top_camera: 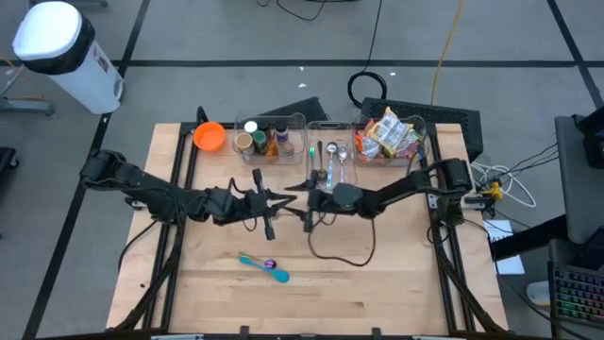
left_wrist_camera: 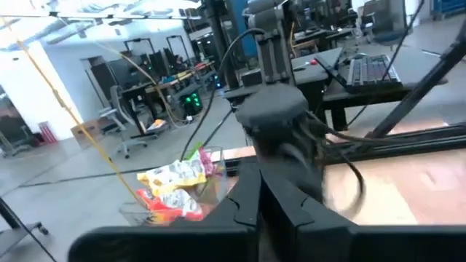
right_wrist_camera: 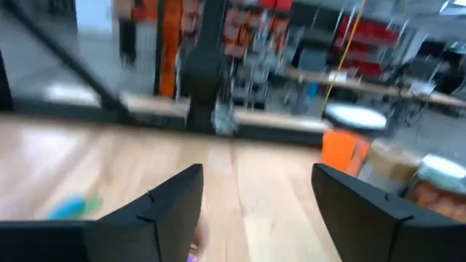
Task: Pick & Place Food Item
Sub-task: Put the top purple spoon into the center transparent bin
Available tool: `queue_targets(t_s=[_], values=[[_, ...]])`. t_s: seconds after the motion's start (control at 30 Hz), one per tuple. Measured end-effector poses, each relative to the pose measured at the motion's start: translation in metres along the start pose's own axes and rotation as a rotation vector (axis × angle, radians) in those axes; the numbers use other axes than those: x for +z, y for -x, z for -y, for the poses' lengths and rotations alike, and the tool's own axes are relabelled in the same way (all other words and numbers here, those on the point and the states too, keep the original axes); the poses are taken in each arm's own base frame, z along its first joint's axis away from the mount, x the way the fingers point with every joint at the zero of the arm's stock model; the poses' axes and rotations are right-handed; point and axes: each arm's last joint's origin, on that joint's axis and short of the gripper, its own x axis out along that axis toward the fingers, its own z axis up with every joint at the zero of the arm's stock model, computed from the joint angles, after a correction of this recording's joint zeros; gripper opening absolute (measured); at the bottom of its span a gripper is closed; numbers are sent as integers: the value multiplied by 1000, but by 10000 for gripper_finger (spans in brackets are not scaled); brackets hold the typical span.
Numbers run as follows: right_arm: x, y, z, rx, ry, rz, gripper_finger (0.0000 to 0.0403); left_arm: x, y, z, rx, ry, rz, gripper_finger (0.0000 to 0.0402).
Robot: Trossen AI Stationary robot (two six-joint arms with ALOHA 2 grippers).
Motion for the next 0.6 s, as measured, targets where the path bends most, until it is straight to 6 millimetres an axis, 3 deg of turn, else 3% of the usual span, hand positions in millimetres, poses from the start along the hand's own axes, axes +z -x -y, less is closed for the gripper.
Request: queue_targets(t_s=[0.27,0.43,0.6], values=[[-10,-11,-6,108,-12,-339,221,-10,3,7,-39,-10,-106,4],[-5,-22,-10,213,-145,-373,223,-11,6,13,-60,47,-120,25],[-31,-37,-17,204,-160,-423,221,-4,10,20,-85,94,-83,36]])
